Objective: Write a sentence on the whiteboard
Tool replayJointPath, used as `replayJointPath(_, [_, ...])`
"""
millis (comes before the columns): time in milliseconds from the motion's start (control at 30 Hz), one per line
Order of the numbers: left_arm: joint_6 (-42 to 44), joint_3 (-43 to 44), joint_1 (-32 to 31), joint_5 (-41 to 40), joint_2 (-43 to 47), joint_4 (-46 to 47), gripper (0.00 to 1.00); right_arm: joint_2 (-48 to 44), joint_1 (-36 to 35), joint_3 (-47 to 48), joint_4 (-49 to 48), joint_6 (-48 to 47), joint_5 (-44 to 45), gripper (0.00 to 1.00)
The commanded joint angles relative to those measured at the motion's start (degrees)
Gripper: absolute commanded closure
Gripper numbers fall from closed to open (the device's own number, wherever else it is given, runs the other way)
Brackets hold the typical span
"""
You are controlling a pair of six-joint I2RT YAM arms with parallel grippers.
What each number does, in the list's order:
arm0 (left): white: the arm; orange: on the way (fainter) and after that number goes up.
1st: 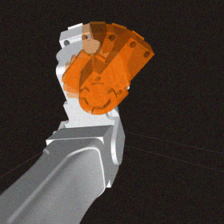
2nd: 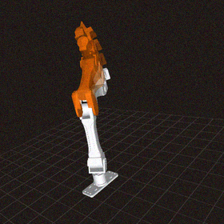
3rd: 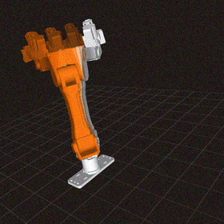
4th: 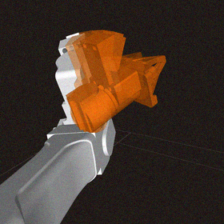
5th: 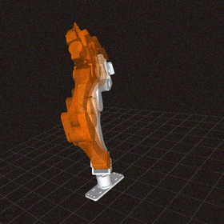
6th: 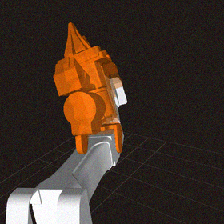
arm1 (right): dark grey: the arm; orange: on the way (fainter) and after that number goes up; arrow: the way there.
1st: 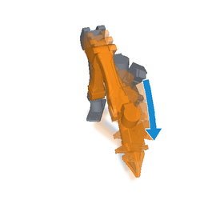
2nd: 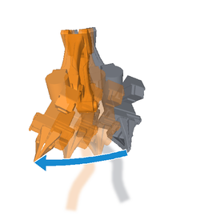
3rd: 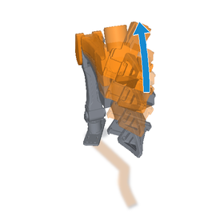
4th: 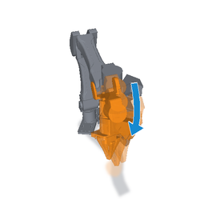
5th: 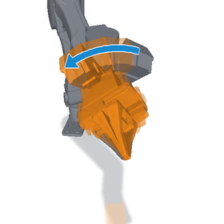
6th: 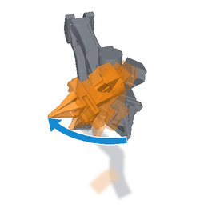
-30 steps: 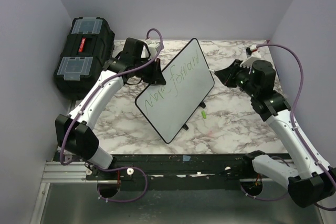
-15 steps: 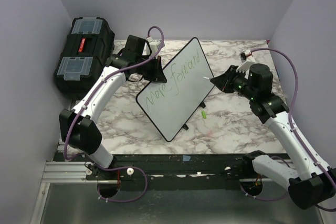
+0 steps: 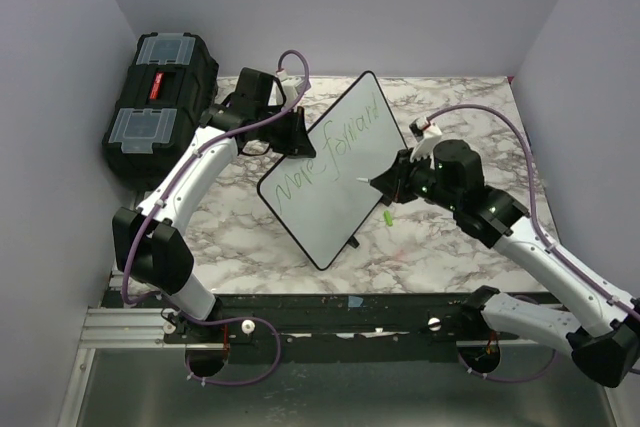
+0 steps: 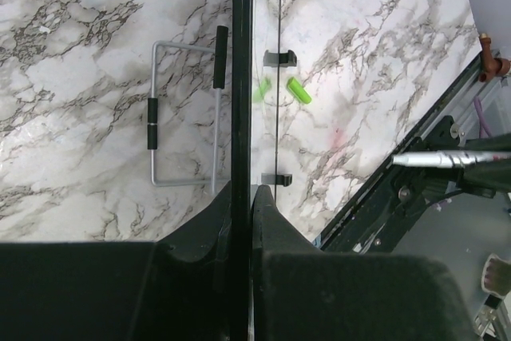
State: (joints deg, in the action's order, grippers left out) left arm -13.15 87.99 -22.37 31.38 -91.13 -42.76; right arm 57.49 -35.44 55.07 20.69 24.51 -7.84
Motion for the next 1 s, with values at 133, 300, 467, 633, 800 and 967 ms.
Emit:
replayJointPath(133, [8.97,-4.32,0.1,-11.53,-2.02,0.32,1.0,-3.87,-18.27,-3.38,-1.93,-2.96,22.37,0.99])
replayJointPath(300, [8.88,-4.68,0.06,-11.34,-1.91,0.36,1.0,-2.92,-28.53,-6.05,-3.38,-3.25,32.85,0.99])
replayJointPath(467, [8.41,-4.82,0.05,-11.21,-1.7,0.22,1.0,-4.02,-30.84,-9.61,-5.96,-1.37,35.33,0.99])
replayJointPath(633, [7.59,-5.03,0.05,-10.85,-1.33,0.05,1.0,-4.03,-31.0,-11.15,-5.74,-0.35,36.49,0.99])
replayJointPath(800, [6.54,-5.73,0.12,-9.29,-0.94,0.37,1.0,-5.91,-30.99,-12.56,-5.11,0.53,39.22,0.99])
replayJointPath(967, [5.6,-7.53,0.06,-8.27,0.08,2.12,1.0,-6.44,-30.96,-13.7,-4.93,0.06,37.63,0.99])
